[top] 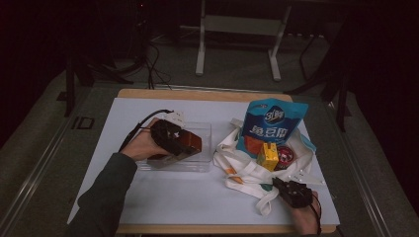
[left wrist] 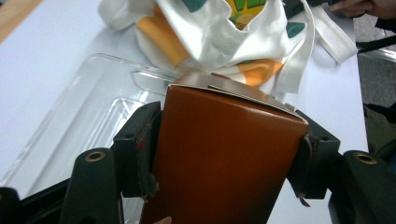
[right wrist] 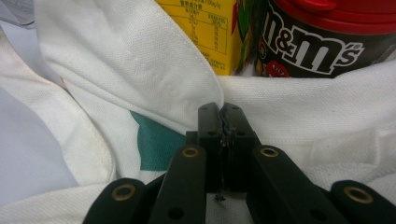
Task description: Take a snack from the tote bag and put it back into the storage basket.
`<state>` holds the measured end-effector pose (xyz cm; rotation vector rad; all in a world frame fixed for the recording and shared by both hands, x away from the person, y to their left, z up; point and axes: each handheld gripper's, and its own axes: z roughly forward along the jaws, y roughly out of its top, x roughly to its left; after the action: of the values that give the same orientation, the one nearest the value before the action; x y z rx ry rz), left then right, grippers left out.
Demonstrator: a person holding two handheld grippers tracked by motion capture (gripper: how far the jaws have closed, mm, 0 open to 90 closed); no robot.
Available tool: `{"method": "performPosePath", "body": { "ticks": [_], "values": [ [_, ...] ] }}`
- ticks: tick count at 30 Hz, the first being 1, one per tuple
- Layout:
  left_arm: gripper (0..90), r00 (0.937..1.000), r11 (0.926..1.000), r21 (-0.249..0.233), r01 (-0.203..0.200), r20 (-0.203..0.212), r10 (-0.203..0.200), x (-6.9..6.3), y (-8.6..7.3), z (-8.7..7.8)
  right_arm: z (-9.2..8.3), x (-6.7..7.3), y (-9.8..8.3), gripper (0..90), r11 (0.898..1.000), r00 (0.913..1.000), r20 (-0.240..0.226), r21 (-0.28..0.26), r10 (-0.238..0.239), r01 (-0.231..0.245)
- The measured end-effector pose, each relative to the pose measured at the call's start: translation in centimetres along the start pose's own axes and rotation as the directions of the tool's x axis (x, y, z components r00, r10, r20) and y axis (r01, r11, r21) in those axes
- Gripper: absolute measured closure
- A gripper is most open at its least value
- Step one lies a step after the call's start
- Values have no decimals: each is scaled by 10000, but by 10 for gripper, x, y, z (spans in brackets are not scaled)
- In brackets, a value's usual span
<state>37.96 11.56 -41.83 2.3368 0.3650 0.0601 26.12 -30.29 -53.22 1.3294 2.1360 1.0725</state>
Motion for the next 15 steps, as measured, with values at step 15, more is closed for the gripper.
{"method": "performPosePath", "body": {
  "ticks": [15],
  "values": [
    [340, 9997, 9988, 459, 194, -176, -186, -5, 4, 34, 0, 0, 0, 876, 10000, 10000, 8, 0, -9, 9]
  ]
}}
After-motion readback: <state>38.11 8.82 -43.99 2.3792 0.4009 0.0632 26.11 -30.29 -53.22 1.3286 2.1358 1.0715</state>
